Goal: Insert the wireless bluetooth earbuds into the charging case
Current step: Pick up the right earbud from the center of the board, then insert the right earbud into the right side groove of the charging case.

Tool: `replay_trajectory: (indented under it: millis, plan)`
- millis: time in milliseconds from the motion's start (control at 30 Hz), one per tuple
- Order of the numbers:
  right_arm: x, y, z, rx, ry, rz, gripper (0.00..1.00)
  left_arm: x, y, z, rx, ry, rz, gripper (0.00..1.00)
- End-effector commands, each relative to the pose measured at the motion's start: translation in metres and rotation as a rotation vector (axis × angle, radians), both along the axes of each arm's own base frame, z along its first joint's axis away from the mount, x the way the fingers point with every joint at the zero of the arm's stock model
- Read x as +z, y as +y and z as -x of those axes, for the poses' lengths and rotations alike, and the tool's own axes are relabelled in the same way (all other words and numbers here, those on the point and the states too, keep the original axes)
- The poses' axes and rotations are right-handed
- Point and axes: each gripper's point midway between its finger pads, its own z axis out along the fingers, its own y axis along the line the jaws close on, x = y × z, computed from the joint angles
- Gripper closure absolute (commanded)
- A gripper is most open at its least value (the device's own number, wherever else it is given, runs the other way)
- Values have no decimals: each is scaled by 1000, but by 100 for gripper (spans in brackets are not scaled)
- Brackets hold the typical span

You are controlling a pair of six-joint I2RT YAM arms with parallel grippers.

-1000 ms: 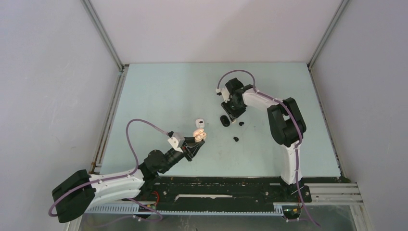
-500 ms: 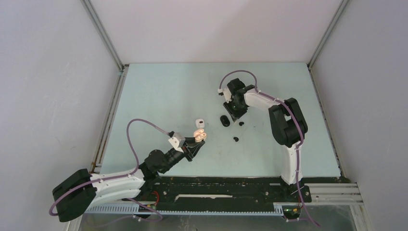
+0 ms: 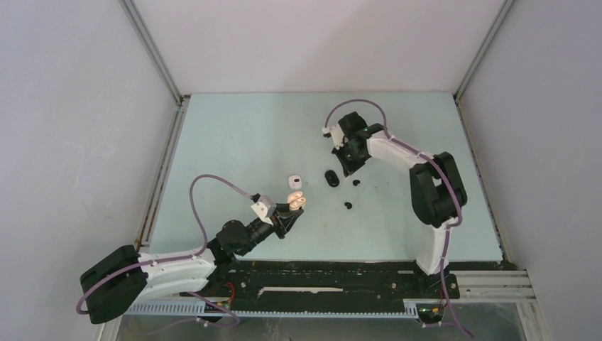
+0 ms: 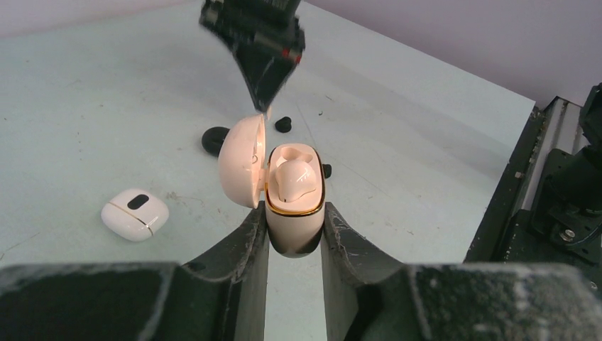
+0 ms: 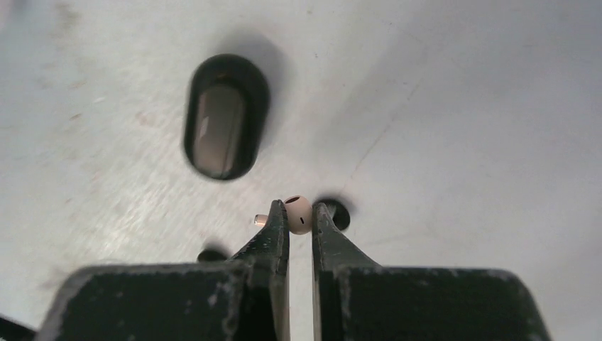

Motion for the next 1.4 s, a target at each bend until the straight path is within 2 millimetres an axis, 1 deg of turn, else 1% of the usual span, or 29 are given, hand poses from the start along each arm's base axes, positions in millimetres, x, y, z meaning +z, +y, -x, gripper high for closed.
replay_trajectory:
  millis: [0, 133, 200, 267, 367, 500, 600, 667, 767, 867, 967, 1000, 1067, 1167, 1267, 1367]
  plan:
    - [90, 10, 0, 81, -186, -116, 100, 34, -13, -3, -26, -58, 71, 100]
    - [130, 12, 21, 165, -244, -177, 100, 37, -20, -4, -46, -64, 77, 100]
    - [147, 14, 32, 233, -271, -205, 100, 39, -24, -4, -57, -64, 88, 100]
    - [167, 12, 37, 295, -333, -210, 100, 41, -30, -4, -74, -68, 94, 100]
    - [204, 6, 38, 395, -490, -196, 100, 44, -37, -5, -92, -73, 101, 100]
    - [260, 3, 43, 539, -726, -169, 100, 42, -47, 2, -157, -76, 113, 100]
    - [292, 8, 56, 631, -860, -161, 100, 41, -54, 9, -208, -75, 128, 100]
    - [306, 15, 71, 683, -923, -169, 100, 41, -57, 14, -239, -71, 138, 100]
    - [313, 25, 93, 738, -978, -137, 100, 45, -58, 17, -260, -68, 156, 100]
    - [310, 39, 117, 810, -1016, -109, 100, 53, -57, 17, -250, -66, 180, 100]
    - [316, 54, 145, 901, -1114, -87, 100, 68, -53, 16, -237, -68, 218, 100]
    - [318, 55, 152, 928, -1149, -76, 100, 74, -51, 16, -229, -66, 232, 100]
    - [325, 63, 170, 991, -1238, -64, 100, 84, -48, 17, -222, -56, 267, 100]
    - [330, 75, 196, 1055, -1350, -97, 100, 98, -42, 22, -222, -69, 323, 100]
    - [324, 85, 209, 1077, -1403, -131, 100, 105, -38, 29, -239, -91, 343, 100]
    - [320, 95, 214, 1088, -1451, -162, 100, 108, -38, 39, -271, -141, 326, 100]
